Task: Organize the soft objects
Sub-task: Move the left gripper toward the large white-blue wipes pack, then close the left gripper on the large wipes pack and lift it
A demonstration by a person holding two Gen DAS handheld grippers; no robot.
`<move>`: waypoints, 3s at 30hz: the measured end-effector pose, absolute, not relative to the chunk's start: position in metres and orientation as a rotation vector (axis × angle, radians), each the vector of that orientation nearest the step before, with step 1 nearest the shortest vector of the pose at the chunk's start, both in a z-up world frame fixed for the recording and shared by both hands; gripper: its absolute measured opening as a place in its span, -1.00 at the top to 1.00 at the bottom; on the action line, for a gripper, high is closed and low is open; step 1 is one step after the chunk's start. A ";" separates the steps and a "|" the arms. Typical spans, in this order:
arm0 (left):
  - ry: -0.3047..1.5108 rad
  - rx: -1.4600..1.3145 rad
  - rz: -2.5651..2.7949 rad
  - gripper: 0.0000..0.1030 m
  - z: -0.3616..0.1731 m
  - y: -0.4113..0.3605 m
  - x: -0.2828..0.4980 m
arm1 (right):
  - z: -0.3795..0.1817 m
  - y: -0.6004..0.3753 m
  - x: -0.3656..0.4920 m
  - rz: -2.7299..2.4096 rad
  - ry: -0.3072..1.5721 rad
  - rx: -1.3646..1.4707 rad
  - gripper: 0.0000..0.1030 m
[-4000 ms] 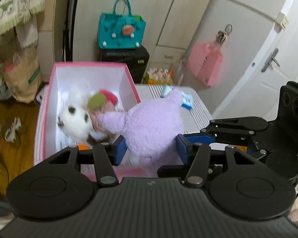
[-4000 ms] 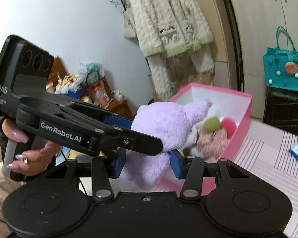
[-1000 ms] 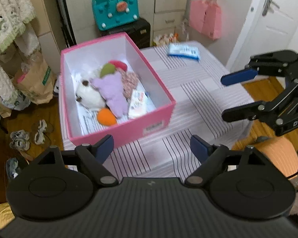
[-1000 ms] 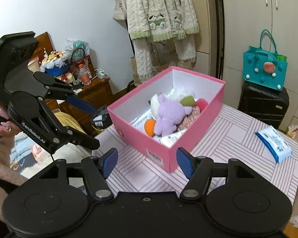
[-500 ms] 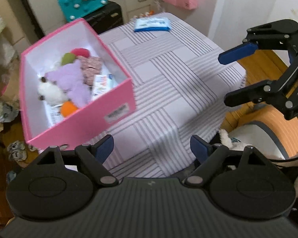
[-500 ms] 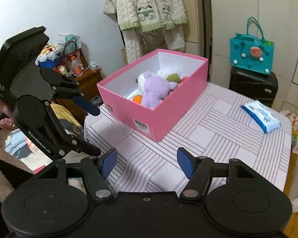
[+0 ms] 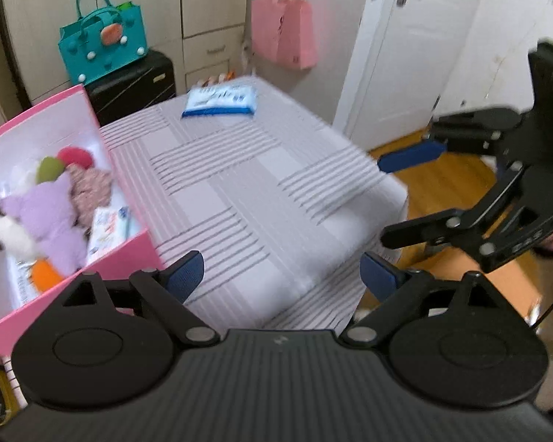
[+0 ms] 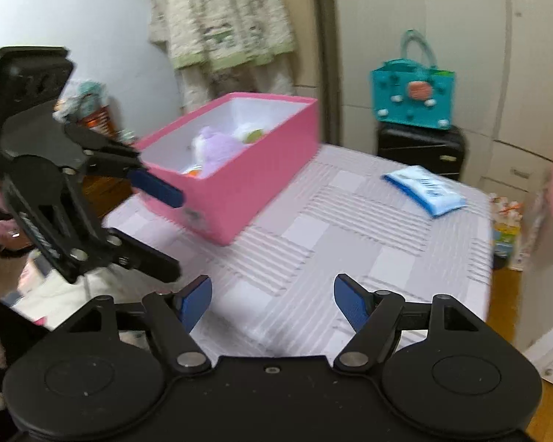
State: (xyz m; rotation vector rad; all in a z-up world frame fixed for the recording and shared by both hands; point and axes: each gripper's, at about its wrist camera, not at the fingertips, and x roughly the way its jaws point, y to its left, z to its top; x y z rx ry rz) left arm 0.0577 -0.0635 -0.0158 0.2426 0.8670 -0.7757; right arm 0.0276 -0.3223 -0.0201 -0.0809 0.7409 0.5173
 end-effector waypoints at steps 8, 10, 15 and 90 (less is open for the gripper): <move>0.761 0.133 -0.799 -0.80 -0.015 -0.093 0.083 | -0.035 -0.355 0.056 0.461 0.684 -0.018 -0.67; 0.724 0.076 -0.788 -0.80 -0.015 -0.095 0.092 | -0.040 -0.362 0.065 0.446 0.652 -0.012 -0.70; 0.689 0.035 -0.723 -0.80 -0.026 -0.110 0.117 | -0.051 -0.371 0.089 0.394 0.593 -0.021 -0.71; 1.124 -0.323 -0.462 -0.03 -0.122 -0.191 0.302 | -0.130 -0.422 0.251 0.487 0.736 -0.057 -0.47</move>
